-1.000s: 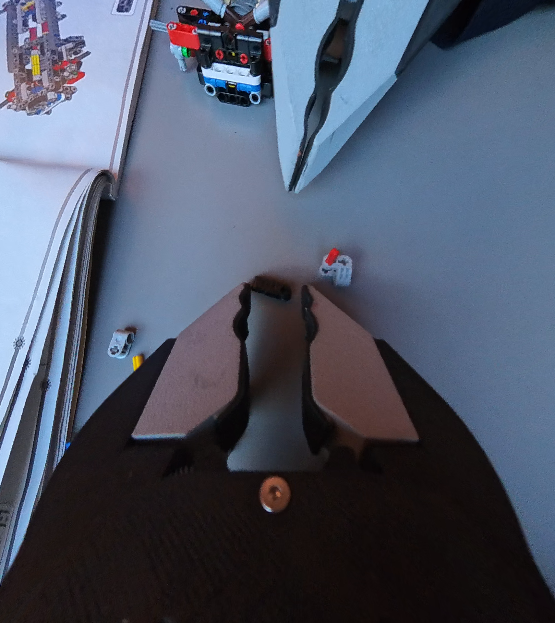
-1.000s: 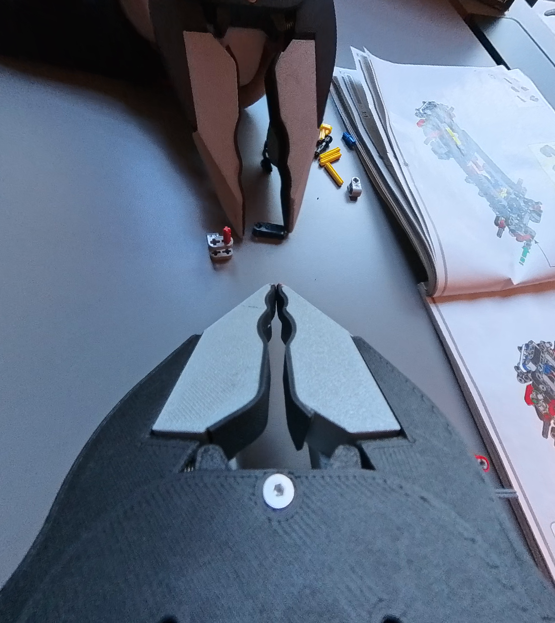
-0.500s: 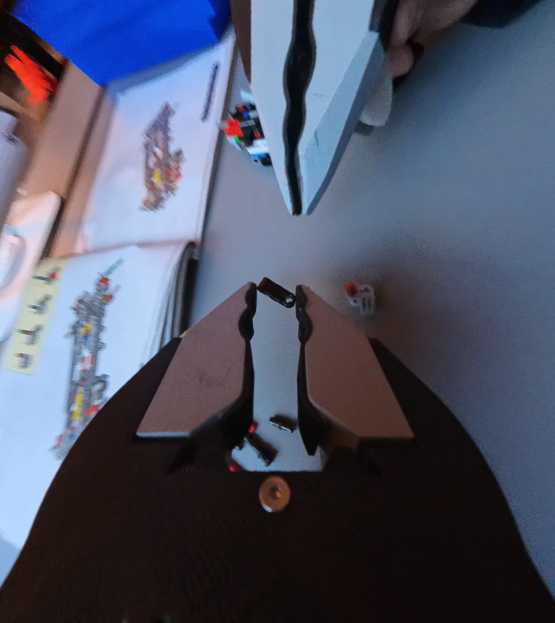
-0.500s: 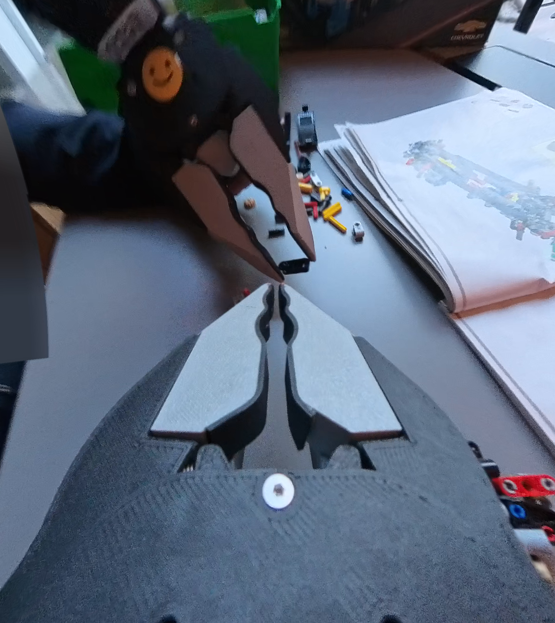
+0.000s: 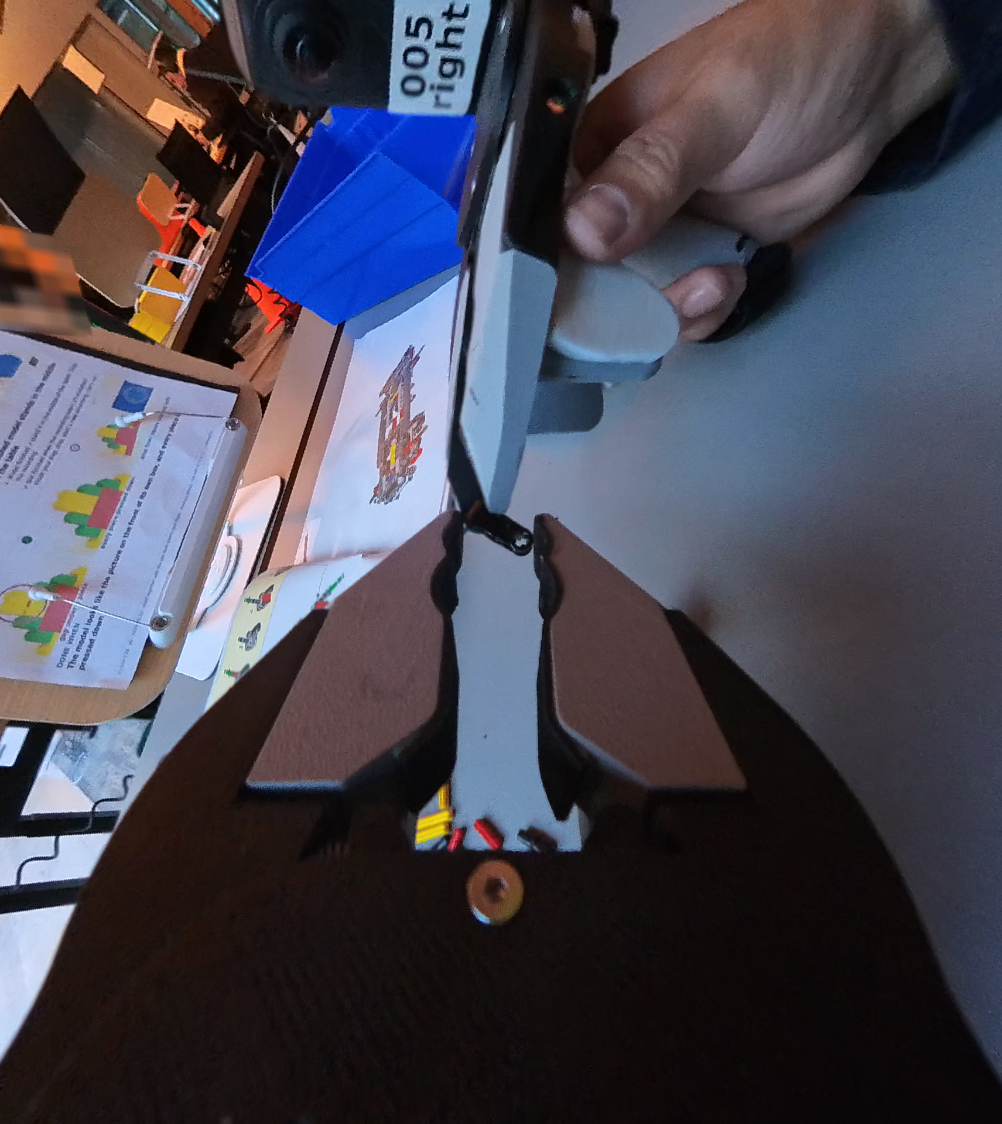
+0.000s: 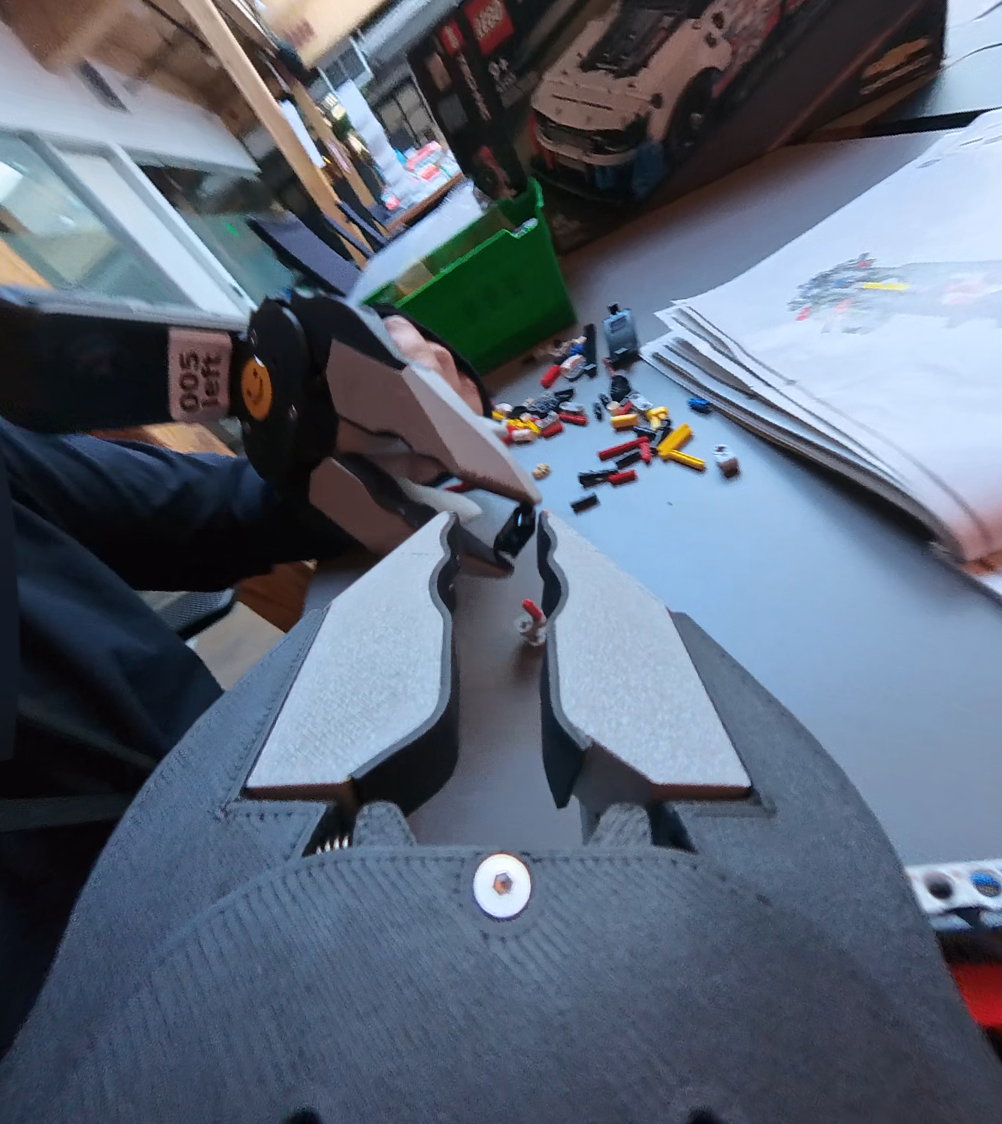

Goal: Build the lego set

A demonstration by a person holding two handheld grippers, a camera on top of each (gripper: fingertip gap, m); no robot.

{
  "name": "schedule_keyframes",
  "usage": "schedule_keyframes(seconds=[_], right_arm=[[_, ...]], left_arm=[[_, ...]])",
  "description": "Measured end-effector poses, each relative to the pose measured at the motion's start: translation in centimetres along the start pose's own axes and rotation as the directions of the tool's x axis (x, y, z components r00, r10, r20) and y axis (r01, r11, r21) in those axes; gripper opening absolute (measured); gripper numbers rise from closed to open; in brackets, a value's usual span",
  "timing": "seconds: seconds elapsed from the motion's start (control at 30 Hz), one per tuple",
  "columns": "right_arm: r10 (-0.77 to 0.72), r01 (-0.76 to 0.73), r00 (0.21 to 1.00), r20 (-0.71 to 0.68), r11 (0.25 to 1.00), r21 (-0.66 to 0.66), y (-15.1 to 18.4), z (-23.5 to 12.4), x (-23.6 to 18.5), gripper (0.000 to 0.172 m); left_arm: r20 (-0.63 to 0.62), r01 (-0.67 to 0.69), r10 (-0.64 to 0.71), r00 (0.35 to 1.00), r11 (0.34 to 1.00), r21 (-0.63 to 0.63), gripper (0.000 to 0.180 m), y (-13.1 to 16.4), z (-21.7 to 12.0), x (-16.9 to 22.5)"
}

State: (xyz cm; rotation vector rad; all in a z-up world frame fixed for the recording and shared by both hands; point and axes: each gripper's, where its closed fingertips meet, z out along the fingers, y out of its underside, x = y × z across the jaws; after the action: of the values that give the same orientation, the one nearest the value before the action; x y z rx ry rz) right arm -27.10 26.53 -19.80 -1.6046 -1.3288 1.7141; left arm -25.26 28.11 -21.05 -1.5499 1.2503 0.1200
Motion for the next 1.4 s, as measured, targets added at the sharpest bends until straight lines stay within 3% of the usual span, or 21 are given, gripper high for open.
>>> schedule_keyframes(seconds=[0.23, 0.43, 0.77, 0.93, 1.03, 1.13, 1.27, 1.4], right_arm=[[0.029, -0.03, 0.999, 0.017, 1.0, 0.01, 0.2, 0.3, 0.0, 0.005], [-0.006, 0.006, 1.0, -0.028, 1.0, 0.0, 0.3, 0.4, 0.5, 0.004], [-0.19, 0.184, 0.968, -0.161, 0.982, -0.051, 0.0, -0.6, 1.7, 0.004], [-0.252, 0.236, 0.958, -0.138, 0.964, -0.121, 1.1, -0.1, 0.9, 0.004], [-0.198, 0.186, 0.975, -0.099, 0.975, -0.121, 1.3, 0.0, 0.8, 0.004], [-0.052, 0.05, 0.999, -0.011, 0.994, -0.099, 1.3, -0.2, 0.4, 0.004], [0.164, -0.157, 0.979, 0.118, 0.985, -0.068, 0.8, -0.7, 0.2, 0.004], [0.238, -0.227, 0.955, 0.175, 0.97, -0.082, 1.0, -0.7, -0.2, 0.004]], left_arm=[[0.001, 0.007, -0.007, 1.0, 1.0, 0.021, 0.021, -0.7, 0.0, 0.2], [0.003, 0.007, -0.007, 1.0, 1.0, 0.01, 0.021, -0.3, 0.3, 0.2], [-0.143, 0.216, -0.219, 0.965, 0.976, -0.032, 0.034, 1.5, 0.7, 0.5], [-0.132, 0.146, -0.147, 0.98, 0.989, -0.018, 0.033, 1.3, 0.3, 0.6], [-0.086, 0.023, -0.024, 0.996, 1.0, -0.021, 0.027, 1.1, 0.3, 1.1], [-0.032, -0.068, 0.067, 0.997, 0.997, -0.024, 0.026, 0.7, 0.2, 1.1], [0.02, -0.107, 0.107, 0.994, 0.994, -0.007, 0.027, -0.2, 0.0, 0.9], [0.017, -0.105, 0.105, 0.994, 0.994, 0.001, 0.027, -0.4, 0.0, 1.1]])
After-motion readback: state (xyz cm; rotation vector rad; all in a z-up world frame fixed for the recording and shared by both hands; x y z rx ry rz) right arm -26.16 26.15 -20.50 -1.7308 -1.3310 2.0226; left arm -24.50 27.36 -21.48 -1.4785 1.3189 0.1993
